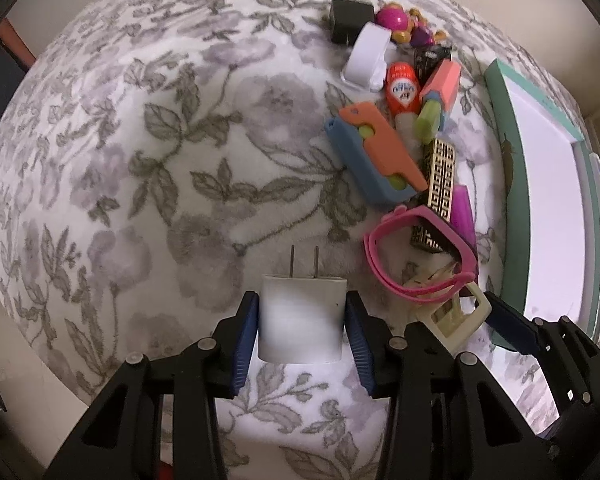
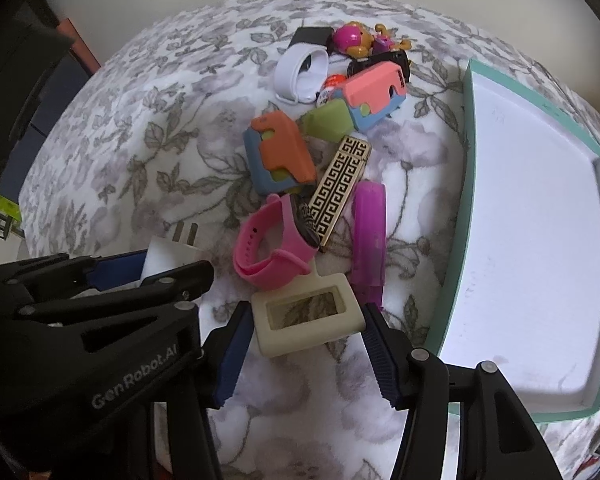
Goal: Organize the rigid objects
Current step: 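Grasp the white plug charger with the left gripper while the right grasps the cream hair clip, then carry the charger and hair clip with both grippers over the tray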
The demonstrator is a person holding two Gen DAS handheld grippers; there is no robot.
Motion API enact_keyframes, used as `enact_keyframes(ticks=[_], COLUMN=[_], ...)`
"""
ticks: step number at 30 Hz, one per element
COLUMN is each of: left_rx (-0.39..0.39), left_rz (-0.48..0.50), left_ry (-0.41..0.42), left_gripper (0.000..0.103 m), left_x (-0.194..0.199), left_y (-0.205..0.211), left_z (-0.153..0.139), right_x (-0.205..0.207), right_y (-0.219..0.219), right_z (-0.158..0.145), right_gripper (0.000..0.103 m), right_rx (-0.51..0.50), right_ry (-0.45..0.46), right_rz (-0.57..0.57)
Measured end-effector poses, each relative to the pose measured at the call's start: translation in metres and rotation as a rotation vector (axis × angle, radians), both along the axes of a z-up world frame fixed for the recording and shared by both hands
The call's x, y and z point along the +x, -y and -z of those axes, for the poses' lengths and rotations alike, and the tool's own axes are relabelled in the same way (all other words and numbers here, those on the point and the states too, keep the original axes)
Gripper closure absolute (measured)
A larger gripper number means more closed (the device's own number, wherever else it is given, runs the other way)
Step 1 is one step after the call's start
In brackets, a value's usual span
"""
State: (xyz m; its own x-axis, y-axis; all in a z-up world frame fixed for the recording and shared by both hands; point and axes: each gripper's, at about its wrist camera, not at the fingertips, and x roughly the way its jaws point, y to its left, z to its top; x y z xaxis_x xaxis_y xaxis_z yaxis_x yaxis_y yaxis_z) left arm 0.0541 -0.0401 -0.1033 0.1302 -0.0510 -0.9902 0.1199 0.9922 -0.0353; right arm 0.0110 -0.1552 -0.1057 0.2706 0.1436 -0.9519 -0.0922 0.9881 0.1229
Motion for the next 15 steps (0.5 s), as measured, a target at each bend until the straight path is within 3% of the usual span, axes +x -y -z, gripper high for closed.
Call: enact_keyframes(ticks=[15], left_rx=[-0.039], left_rz=[-0.048], left_ry=[0.105], left_gripper=[0.058], left_x=[-0.001], left_y=[-0.009], left_z=[-0.041], right_x=[-0.011], right_y=[0.019], right_z=[-0.026], right_gripper=[0.048], right_rx=[0.046], right_ry=[0.025], right_rz=[0.052])
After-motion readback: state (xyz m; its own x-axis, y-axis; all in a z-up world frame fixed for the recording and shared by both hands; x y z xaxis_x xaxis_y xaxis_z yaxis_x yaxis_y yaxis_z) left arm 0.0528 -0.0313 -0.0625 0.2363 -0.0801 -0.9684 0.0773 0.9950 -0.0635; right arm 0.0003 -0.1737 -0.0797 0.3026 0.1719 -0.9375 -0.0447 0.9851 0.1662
